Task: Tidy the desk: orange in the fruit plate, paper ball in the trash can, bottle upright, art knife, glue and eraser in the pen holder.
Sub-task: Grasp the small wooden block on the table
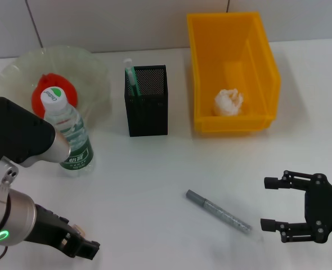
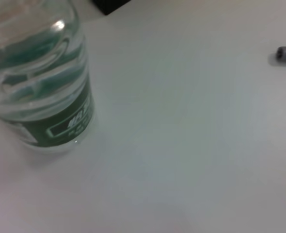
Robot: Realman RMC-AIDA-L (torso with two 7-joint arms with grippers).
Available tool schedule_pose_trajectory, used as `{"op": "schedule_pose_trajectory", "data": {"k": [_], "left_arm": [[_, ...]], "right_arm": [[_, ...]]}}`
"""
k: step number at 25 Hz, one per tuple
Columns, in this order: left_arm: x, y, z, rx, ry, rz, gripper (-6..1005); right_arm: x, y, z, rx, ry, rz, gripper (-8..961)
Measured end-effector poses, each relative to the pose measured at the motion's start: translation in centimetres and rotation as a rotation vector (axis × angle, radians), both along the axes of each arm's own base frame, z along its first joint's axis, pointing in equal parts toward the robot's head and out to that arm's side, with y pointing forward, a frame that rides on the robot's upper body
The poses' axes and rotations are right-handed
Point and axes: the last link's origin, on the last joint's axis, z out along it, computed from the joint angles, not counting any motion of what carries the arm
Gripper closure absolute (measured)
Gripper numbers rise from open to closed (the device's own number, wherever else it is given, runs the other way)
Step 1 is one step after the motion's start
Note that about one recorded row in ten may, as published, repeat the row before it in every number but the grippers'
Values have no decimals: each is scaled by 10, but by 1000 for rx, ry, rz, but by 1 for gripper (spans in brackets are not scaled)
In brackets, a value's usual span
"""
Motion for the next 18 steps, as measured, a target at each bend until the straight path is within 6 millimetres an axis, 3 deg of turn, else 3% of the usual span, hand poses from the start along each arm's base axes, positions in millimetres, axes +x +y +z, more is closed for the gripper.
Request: {"op": "schedule_pose_trajectory", "data": {"k": [18], "left_arm": [[-3, 10, -8, -7, 55, 5, 192]], "right_arm": [[3, -1, 1, 37, 9, 1, 138]]}}
